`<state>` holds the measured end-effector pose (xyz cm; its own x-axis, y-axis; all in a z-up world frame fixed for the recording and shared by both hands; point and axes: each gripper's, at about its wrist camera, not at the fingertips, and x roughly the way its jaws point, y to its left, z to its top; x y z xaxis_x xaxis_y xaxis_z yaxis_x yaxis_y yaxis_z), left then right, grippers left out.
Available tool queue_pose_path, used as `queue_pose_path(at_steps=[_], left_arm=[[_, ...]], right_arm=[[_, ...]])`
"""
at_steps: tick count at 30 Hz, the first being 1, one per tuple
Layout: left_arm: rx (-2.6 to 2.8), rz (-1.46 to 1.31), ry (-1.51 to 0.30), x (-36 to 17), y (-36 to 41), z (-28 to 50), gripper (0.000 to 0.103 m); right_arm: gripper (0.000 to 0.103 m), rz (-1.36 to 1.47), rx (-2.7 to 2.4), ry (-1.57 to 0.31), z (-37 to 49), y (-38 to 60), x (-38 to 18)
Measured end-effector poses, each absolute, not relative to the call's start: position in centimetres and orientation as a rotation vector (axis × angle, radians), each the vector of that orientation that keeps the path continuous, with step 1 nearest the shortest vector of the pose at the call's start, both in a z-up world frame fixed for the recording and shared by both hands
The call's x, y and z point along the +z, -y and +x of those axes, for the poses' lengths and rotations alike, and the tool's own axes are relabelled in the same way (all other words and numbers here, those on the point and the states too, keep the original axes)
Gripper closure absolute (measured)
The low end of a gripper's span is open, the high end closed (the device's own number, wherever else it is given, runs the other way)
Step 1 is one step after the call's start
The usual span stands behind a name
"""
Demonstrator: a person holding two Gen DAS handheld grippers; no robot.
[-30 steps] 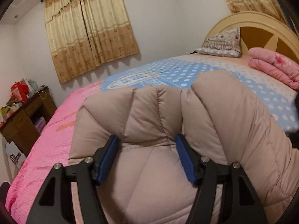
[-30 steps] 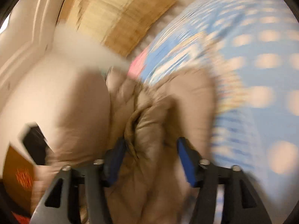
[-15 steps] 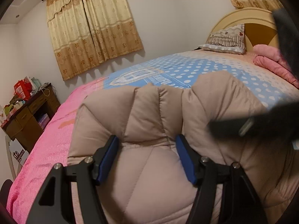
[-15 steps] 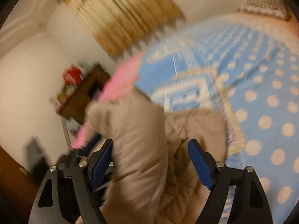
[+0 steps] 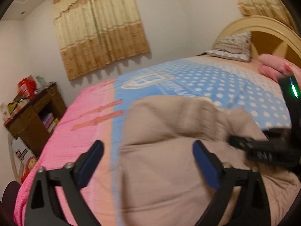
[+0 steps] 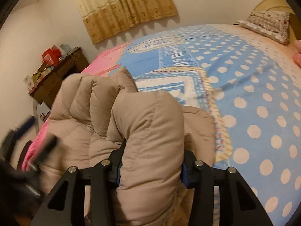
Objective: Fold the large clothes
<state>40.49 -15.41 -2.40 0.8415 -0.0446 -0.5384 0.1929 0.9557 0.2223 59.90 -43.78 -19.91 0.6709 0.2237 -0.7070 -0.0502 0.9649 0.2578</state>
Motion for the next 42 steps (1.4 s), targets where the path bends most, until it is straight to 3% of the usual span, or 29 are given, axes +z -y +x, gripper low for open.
queue_pose_path(at_steps=[4,8,12,19,23,28,31,35,38,42], left_arm=[[-0.031,0.275,-0.585,-2.8,14.0,44.2,0.0],[0.013,0.283,-0.707,-7.6,14.7,47.7,0.0],[0.03,0.025,-0.832,-11.0,11.9,51.0,0.0],[0.085,0.191,-0.756,-12.1,14.6,50.1,0.0],[0.042,0.234,-0.745,-11.7,15.2,49.7,0.0],[0.059,0.267,-0.719,-11.2,15.6,48.8,0.0],[0.065,0.325,-0.701,-11.0,16.9,48.2,0.0],[0.056,0.394,-0.678,-10.9,18.1,47.5,0.003],[-0.006,0.4,-0.704,-10.8,18.2,47.8,0.003],[-0.136,0.428,-0.722,-10.6,19.4,47.5,0.003]], right_arm=[[0.057,0.15,0.087,-0.816,60.4,43.2,-20.2],[0.057,0.179,0.167,-0.916,64.9,42.7,-21.9],[0.056,0.333,0.225,-0.94,68.4,43.9,-24.9],[0.055,0.414,0.235,-0.876,67.4,44.7,-26.0],[0.051,0.634,0.266,-0.812,62.1,49.2,-23.6],[0.052,0.244,0.26,-0.704,55.3,46.4,-15.9],[0.052,0.188,0.362,-0.727,53.6,43.6,-14.7],[0.052,0.13,0.296,-0.846,54.1,41.9,-17.8],[0.052,0.396,0.33,-0.941,53.9,44.4,-22.4],[0.051,0.607,0.333,-0.922,51.0,45.6,-26.3]])
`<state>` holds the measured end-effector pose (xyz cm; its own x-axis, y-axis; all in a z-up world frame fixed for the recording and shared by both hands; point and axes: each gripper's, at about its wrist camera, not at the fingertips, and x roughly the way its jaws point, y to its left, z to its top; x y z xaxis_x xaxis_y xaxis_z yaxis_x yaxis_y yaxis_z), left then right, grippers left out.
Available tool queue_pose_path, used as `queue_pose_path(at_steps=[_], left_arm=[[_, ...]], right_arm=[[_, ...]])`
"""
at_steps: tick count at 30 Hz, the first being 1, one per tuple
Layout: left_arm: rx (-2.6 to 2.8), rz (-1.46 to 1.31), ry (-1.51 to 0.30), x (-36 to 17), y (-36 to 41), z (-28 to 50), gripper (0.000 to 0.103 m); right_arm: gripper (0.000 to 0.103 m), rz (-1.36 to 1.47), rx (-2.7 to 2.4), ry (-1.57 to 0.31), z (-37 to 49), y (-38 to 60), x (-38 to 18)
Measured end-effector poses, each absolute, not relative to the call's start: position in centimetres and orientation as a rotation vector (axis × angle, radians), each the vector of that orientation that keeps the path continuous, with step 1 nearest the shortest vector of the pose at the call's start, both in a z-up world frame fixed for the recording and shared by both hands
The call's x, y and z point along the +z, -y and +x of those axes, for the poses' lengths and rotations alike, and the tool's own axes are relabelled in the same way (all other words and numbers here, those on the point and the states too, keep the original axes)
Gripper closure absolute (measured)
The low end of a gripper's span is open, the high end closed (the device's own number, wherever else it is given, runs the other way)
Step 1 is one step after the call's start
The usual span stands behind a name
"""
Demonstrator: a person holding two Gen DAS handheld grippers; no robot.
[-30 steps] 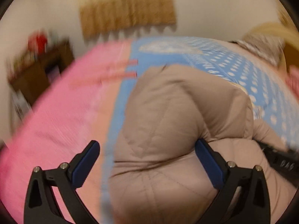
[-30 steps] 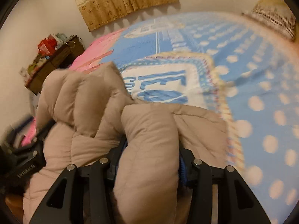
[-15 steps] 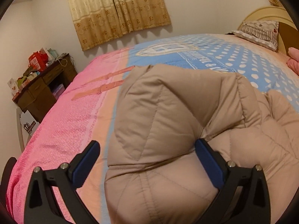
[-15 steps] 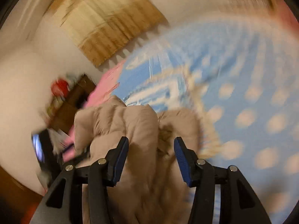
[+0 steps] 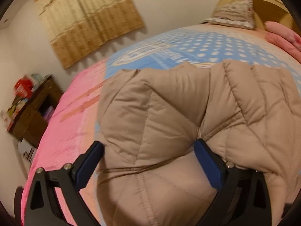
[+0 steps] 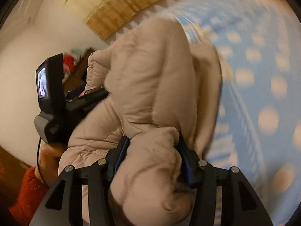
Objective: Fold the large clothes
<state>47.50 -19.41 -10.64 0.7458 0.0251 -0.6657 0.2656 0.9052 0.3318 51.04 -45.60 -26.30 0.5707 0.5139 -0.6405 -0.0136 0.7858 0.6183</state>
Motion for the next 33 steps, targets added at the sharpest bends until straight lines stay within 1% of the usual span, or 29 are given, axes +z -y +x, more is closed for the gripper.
queue_pose_path(at_steps=[4,6,10,12,13,15,16,18,21,24,27,29,33], left_arm=[[-0.16,0.423,-0.69,-11.4,20.1,47.4,0.002],[-0.165,0.409,-0.699,-11.5,19.9,47.7,0.002],[-0.156,0.41,-0.682,-11.1,19.4,46.9,0.002],[-0.156,0.396,-0.68,-10.9,19.0,46.6,0.002],[-0.161,0.38,-0.681,-10.8,18.7,46.6,0.002],[-0.16,0.364,-0.688,-10.7,18.6,46.8,0.002],[-0.156,0.37,-0.685,-10.6,18.7,46.7,0.002],[-0.145,0.381,-0.674,-10.5,18.9,46.5,0.002],[-0.114,0.353,-0.678,-10.4,18.1,46.5,0.002],[-0.105,0.289,-0.719,-10.7,17.0,47.5,0.002],[-0.104,0.278,-0.735,-11.1,17.0,48.0,0.001],[-0.105,0.288,-0.747,-11.3,17.3,48.1,0.001],[-0.174,0.268,-0.784,-10.3,16.4,47.8,0.001]], right_arm=[[0.051,0.598,0.276,-0.864,48.7,44.5,-27.0],[0.051,0.663,0.271,-0.844,48.7,44.8,-27.6],[0.051,0.663,0.273,-0.883,48.7,45.1,-26.7],[0.051,0.682,0.264,-0.926,48.8,46.6,-25.1],[0.051,0.678,0.23,-0.883,48.4,47.3,-23.5],[0.051,0.583,0.205,-0.788,48.8,47.5,-20.2],[0.051,0.504,0.205,-0.779,49.9,46.7,-18.7],[0.051,0.446,0.244,-0.814,53.4,45.4,-17.6],[0.051,0.39,0.179,-0.858,58.6,44.7,-18.8],[0.051,0.4,0.22,-0.902,61.7,44.1,-21.6],[0.051,0.61,0.242,-0.91,62.9,46.2,-25.3],[0.051,0.593,0.21,-0.888,62.2,45.7,-25.5],[0.05,0.544,0.197,-0.899,61.5,45.7,-24.0]])
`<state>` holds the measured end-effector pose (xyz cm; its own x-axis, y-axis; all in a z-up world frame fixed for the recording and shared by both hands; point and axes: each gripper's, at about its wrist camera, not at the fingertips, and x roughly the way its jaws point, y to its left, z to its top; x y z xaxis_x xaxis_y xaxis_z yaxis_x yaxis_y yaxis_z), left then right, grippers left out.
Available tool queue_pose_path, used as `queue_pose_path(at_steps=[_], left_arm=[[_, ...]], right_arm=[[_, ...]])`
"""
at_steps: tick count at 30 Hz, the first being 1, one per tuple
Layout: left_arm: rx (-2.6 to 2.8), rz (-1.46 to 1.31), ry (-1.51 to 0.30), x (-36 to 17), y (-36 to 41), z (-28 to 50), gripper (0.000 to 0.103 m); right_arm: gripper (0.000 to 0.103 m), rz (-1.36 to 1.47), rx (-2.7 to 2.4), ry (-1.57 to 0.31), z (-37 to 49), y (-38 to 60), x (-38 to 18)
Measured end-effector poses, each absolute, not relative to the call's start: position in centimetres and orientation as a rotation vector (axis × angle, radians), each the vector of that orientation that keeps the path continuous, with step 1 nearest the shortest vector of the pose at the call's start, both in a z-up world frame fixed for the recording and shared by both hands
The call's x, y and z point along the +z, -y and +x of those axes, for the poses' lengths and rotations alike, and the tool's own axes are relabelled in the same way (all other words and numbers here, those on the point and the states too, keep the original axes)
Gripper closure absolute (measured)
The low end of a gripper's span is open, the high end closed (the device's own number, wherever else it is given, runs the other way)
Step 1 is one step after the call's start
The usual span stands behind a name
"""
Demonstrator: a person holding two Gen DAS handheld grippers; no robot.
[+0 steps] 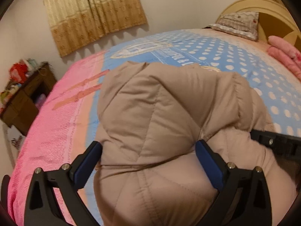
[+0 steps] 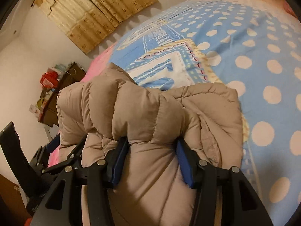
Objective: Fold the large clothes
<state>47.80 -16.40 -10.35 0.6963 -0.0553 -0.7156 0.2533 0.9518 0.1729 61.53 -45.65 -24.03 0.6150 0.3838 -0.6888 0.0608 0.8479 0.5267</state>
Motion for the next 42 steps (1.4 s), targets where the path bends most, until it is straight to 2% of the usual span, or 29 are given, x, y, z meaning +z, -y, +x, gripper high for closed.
queue_pose_path(at_steps=[4,6,7,8,12,19,24,29,31,36,42], left_arm=[[-0.306,0.158,-0.79,-7.9,12.3,47.0,0.001],[-0.356,0.113,-0.764,-6.8,10.2,46.6,0.0],[-0.382,0.085,-0.749,-6.2,8.8,46.5,0.0],[-0.394,0.068,-0.743,-5.9,8.2,46.5,0.0],[-0.411,-0.106,-0.773,-6.3,4.8,48.2,0.0],[-0.573,-0.384,-0.924,-11.2,4.3,50.0,0.0],[-0.596,-0.396,-0.929,-12.2,7.0,50.7,0.0],[-0.64,-0.315,-0.931,-11.5,7.9,50.8,0.0],[-0.647,-0.3,-0.933,-11.4,7.8,50.8,0.0],[-0.639,-0.25,-0.93,-11.1,7.7,51.2,0.0],[-0.598,-0.118,-0.904,-10.4,9.5,50.6,0.0]], right_arm=[[0.047,0.666,0.282,-0.737,57.3,48.8,-21.3],[0.026,0.736,0.309,-0.641,54.4,51.9,-20.5],[0.007,0.762,0.279,-0.64,53.3,53.3,-20.6],[0.005,0.807,0.261,-0.642,52.7,54.7,-21.0],[0.005,0.992,0.286,-0.699,52.9,57.7,-23.5],[0.005,1.071,0.408,-0.84,56.6,55.2,-29.2],[0.004,1.157,0.505,-0.721,56.9,54.5,-30.3],[0.004,1.479,0.755,-0.578,58.7,55.3,-33.4],[0.004,1.51,0.799,-0.53,58.7,55.2,-33.7],[0.004,1.401,0.799,-0.565,58.6,54.3,-32.2],[0.001,0.875,0.718,-0.748,59.7,50.3,-25.1]])
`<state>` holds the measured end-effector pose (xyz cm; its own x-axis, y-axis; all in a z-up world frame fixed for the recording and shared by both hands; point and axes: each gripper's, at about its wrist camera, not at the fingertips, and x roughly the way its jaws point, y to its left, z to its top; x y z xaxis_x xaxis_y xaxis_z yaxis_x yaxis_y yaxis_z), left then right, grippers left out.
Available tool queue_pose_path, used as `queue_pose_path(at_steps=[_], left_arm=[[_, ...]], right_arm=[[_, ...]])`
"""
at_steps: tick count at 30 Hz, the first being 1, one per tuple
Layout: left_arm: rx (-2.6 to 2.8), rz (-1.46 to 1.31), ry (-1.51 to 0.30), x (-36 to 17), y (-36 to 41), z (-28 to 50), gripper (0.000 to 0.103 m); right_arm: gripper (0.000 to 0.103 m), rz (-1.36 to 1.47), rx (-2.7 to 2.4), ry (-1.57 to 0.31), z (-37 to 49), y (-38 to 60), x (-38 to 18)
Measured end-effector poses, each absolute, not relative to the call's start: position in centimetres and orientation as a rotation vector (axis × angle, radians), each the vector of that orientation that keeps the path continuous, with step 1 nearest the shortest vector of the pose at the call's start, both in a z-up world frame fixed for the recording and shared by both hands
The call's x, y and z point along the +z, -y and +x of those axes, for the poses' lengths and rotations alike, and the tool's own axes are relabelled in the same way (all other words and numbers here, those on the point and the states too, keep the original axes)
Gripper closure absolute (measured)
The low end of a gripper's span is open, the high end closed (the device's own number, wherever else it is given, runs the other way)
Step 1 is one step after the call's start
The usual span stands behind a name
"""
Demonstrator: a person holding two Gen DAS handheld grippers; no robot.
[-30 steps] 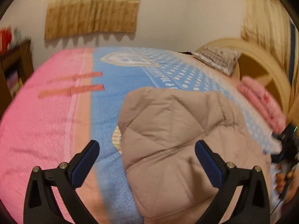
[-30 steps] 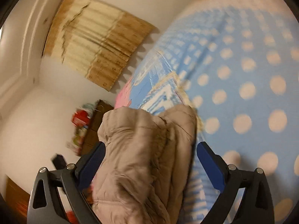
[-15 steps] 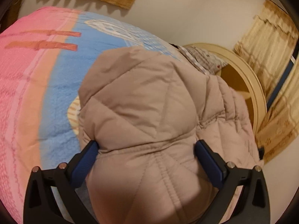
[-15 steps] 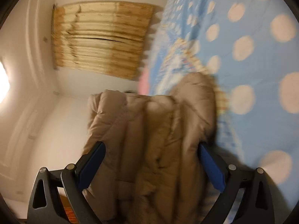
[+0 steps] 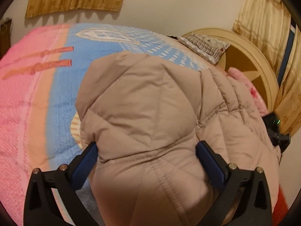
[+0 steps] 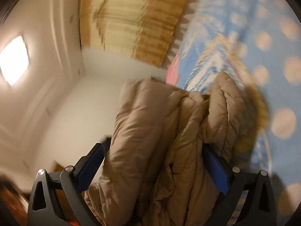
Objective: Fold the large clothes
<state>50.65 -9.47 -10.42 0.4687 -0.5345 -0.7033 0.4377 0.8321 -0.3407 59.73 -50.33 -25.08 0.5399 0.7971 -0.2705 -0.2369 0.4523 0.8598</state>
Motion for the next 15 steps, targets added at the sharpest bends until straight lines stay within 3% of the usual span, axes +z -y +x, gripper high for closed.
queue_pose_path(at_steps=[4,9,15], left_arm=[[-0.581,-0.103,-0.908,-10.7,9.3,50.8,0.0],[-0.6,-0.156,-0.928,-11.3,7.8,50.8,0.0],[-0.598,-0.244,-0.946,-13.0,6.9,50.9,0.0]], right_arm=[[0.001,0.692,0.518,-0.969,61.5,48.6,-25.3],[0.001,0.811,0.489,-0.95,60.1,50.8,-27.6],[0.001,0.739,0.476,-0.924,60.4,48.7,-26.9]])
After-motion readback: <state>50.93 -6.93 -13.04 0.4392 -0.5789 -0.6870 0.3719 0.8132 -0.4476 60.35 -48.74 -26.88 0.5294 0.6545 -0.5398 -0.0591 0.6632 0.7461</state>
